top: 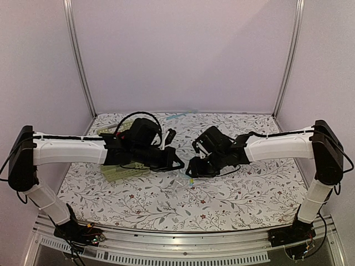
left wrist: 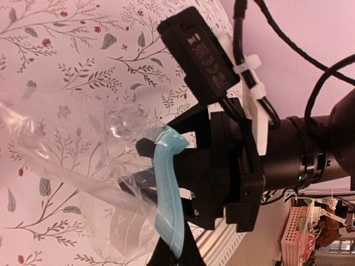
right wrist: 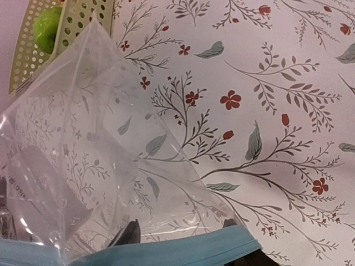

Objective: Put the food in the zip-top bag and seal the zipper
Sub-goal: Open the zipper food storage bag at the center of the board.

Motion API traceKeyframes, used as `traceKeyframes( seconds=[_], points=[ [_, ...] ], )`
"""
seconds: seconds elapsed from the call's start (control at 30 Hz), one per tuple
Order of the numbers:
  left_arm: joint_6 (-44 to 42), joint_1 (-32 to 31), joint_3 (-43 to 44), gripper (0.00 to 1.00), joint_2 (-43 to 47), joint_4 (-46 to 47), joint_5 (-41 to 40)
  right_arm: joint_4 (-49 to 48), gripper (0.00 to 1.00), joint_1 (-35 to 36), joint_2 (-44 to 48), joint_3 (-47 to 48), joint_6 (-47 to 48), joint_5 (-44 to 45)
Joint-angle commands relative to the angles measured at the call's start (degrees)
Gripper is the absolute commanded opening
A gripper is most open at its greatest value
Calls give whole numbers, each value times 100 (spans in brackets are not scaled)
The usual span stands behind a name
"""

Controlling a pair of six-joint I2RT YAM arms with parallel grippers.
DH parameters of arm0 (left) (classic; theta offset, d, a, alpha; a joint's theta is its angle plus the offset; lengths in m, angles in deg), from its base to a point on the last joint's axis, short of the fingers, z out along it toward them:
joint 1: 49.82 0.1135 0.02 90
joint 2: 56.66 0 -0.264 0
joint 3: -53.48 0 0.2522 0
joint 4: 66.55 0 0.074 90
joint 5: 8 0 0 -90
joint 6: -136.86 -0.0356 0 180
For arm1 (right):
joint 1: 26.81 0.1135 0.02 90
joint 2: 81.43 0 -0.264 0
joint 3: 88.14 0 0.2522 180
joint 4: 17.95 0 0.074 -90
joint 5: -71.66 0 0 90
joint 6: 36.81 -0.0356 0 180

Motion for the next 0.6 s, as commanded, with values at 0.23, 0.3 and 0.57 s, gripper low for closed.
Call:
traceKeyframes(
  seconds=[0.23, 0.3, 0.57],
  points=[
    [197, 409, -61, 0, 58, -62, -29, -228, 67, -54, 1791, -265, 603, -997],
    [158, 482, -17, 0, 125, -103, 47, -229, 69, -55, 1998, -315, 632, -1014],
    [-391, 1201, 452, 0, 833, -1210, 343, -171, 72, -54, 2321, -357, 677, -247]
  ],
)
